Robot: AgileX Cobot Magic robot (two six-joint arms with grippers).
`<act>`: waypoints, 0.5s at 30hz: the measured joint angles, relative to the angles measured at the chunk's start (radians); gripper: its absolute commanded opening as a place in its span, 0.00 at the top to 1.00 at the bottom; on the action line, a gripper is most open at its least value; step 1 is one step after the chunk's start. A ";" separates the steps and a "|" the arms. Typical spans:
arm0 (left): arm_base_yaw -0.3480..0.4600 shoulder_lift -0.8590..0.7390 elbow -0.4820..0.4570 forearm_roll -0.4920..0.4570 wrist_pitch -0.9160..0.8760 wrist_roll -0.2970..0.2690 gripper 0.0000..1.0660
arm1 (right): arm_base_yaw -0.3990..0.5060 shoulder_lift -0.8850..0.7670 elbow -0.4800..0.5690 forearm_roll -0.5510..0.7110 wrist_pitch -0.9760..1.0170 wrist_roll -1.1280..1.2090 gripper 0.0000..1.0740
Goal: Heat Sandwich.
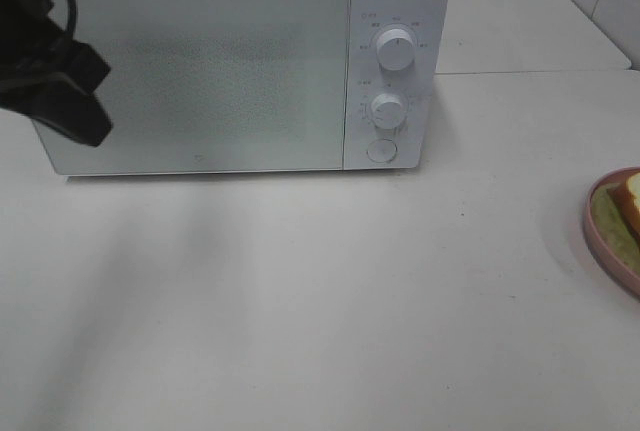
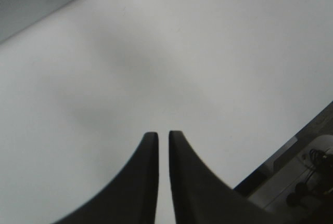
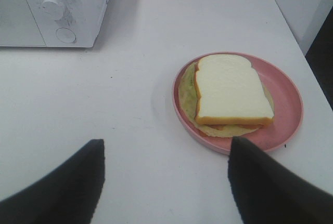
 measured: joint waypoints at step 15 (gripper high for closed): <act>0.215 -0.089 0.066 0.273 0.173 -0.219 0.19 | 0.000 0.000 0.000 0.000 0.000 0.000 0.39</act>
